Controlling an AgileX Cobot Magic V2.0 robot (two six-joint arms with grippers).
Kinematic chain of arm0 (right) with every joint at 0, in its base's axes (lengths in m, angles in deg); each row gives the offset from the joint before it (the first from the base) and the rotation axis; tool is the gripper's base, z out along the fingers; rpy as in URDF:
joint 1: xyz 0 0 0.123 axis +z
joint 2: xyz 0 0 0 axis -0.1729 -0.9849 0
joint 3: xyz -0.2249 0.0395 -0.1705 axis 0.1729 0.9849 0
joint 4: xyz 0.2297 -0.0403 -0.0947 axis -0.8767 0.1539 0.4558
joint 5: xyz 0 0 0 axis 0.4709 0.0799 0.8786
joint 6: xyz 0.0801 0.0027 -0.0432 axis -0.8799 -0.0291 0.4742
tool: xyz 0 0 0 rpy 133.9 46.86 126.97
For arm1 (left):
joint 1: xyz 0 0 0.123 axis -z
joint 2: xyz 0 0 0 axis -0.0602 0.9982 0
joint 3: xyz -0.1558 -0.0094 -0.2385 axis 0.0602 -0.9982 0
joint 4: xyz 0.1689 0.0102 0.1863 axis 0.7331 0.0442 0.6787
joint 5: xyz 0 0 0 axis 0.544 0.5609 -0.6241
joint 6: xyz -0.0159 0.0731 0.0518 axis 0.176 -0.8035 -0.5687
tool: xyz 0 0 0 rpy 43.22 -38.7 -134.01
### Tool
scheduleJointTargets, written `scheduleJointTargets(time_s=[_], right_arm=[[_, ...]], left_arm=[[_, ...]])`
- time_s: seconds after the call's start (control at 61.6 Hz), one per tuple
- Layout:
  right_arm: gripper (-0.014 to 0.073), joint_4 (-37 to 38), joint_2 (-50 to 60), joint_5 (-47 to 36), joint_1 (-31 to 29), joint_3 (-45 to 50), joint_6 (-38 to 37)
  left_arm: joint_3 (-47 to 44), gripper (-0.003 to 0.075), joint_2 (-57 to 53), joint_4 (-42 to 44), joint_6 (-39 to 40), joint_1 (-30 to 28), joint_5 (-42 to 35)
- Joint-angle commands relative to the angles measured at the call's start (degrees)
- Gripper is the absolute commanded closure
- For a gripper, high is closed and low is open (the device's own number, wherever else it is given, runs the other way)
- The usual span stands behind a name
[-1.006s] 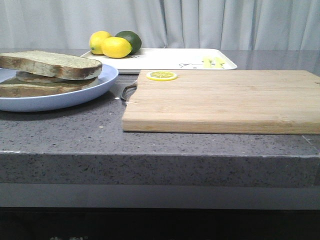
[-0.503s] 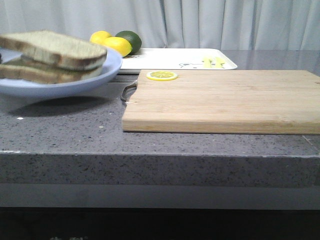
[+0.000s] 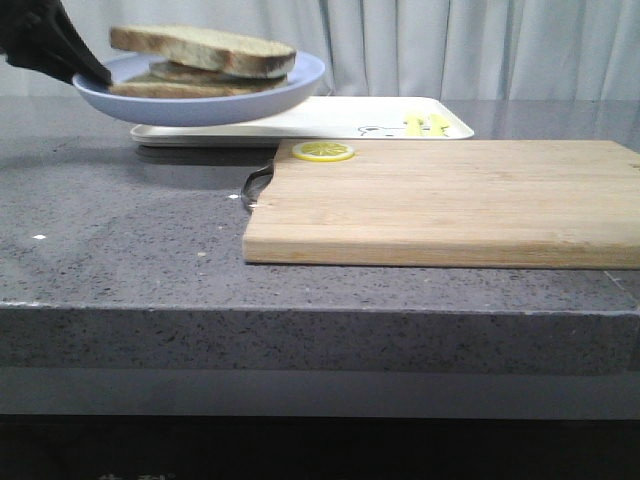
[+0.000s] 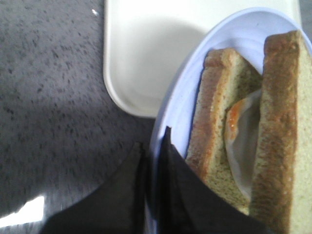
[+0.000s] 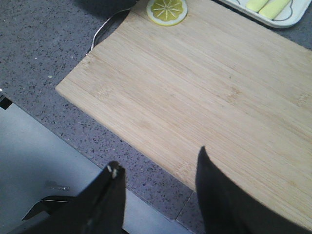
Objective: Place bread and move sandwich to tray
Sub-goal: 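Lift and slide the blue plate with the left gripper onto the white tray, then release the plate and raise the left gripper away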
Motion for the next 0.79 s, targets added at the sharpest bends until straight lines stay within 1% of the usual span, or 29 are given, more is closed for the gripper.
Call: scheduleJointTargets(time_s=[0.0,0.097,0.26,0.373,0.422,0.47,0.519,0.584,0.6,0.665,0.714,0.779], right_arm=[[0.0235,0.5,0.8,-3.6,-0.2,-1.4,0.1],[0.0235,0.5,0.8,-3.6,-0.2,-1.4,0.1],[0.0235,0.5,0.8,-3.6,-0.2,-1.4,0.1],[0.0235,0.5,0.8,-3.6,-0.2,-1.4,0.1],[0.0235,0.5,0.8,-3.6,-0.2,-1.4,0.1],[0.0235,0.5,0.8,-3.6,-0.2,-1.4,0.1],[0.0235,0.5,0.8,-3.6,-0.2,-1.4,0.1],[0.0235,0.5,0.8,-3.6,-0.2,-1.4,0.1],[0.0235,0.5,0.8,-3.6,-0.2,-1.4,0.1],[0.0235,0.5,0.8,-3.6,-0.2,-1.4,0.1],[0.0235,0.5,0.8,-3.6,-0.2,-1.4,0.1],[0.0235,0.5,0.8,-3.6,-0.2,-1.4,0.1]], left_arm=[[6.3,0.0738,0.3,-2.6,5.9,1.0,-1.4],[10.8,0.0737,4.0,-0.9,9.7,1.3,-1.0],[17.5,0.0736,9.1,-0.4,13.3,1.6,-0.5],[20.9,0.0731,11.1,-0.4,13.3,1.8,-0.3],[21.6,0.0711,11.5,-0.4,13.3,1.8,-0.5],[21.6,0.0672,11.5,-0.5,13.3,1.8,-1.0],[21.6,0.0612,11.5,-0.5,13.3,1.8,-1.4],[21.6,0.0498,11.5,-0.5,13.3,1.8,-1.8],[21.6,0.0459,11.5,-0.5,13.3,1.8,-1.8],[21.6,0.0370,11.5,-0.5,13.3,1.8,-2.0],[21.6,0.0330,11.3,-0.5,13.3,1.8,-2.0],[21.6,0.0327,10.7,-0.5,12.2,1.6,-2.0]])
